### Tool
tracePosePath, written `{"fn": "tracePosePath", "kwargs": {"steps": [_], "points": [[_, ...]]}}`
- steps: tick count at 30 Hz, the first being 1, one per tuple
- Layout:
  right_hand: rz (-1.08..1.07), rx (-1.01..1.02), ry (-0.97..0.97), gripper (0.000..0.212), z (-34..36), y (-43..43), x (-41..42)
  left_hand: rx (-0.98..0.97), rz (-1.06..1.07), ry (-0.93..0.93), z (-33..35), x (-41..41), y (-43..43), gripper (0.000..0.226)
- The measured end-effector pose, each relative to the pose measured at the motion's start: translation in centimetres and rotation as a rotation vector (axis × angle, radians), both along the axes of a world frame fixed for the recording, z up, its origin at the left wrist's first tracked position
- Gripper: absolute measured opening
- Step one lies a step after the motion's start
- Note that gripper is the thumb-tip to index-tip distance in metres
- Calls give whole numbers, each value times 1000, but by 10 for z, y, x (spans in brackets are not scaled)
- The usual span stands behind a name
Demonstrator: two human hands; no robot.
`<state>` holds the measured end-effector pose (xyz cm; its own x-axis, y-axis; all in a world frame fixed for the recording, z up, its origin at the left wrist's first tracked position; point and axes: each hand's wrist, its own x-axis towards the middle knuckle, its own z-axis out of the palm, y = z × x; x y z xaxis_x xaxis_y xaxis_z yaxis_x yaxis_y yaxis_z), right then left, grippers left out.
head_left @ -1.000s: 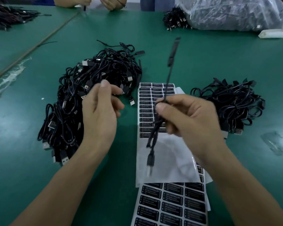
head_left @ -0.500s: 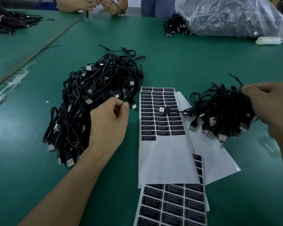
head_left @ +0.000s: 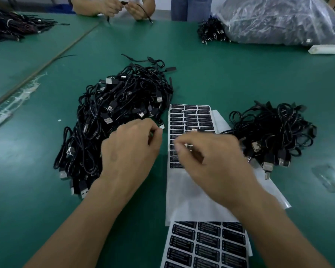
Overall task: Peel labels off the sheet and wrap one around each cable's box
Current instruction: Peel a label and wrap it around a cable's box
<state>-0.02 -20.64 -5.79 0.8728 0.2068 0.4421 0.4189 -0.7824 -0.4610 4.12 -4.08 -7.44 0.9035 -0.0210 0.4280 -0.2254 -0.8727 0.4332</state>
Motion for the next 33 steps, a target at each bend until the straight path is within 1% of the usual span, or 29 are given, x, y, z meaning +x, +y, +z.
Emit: {"fn": "tracePosePath", "kwargs": {"steps": [1,3,7,12,13,16,17,19,22,26,28,30,32,33], "points": [[14,-5,56,17,-8,2,0,49,25,-38,4,0,2,14],[22,22,106,15,-20,5,2,116,68,-72,12,1,7,10],[20,38,153,17,-29,8,4,222,234,-34,24,2,19,27],[34,81,166,17,-30,6,5,278,368,-118,41,6,28,32],[29,86,169,16,-31,6,6,309,375,-81,42,8,31,34],[13,102,178,16,-32,6,6,414,399,136,34,10,34,32],[10,108,180,15,-32,6,6,446,390,171,30,9,32,30],[4,112,189,15,-33,5,6,461,359,146,24,7,27,28],[11,122,194,15,-33,5,5,393,313,53,20,7,23,22],[20,135,183,14,-33,5,6,254,213,-61,18,4,21,31],[22,152,177,16,-35,4,6,134,92,-155,18,3,17,33],[11,145,155,18,-36,5,7,36,-72,-231,18,2,12,30],[-13,162,135,14,-35,5,8,-36,-249,-286,16,2,6,28],[-25,193,124,11,-34,5,9,-92,-332,-281,14,1,3,29]]}}
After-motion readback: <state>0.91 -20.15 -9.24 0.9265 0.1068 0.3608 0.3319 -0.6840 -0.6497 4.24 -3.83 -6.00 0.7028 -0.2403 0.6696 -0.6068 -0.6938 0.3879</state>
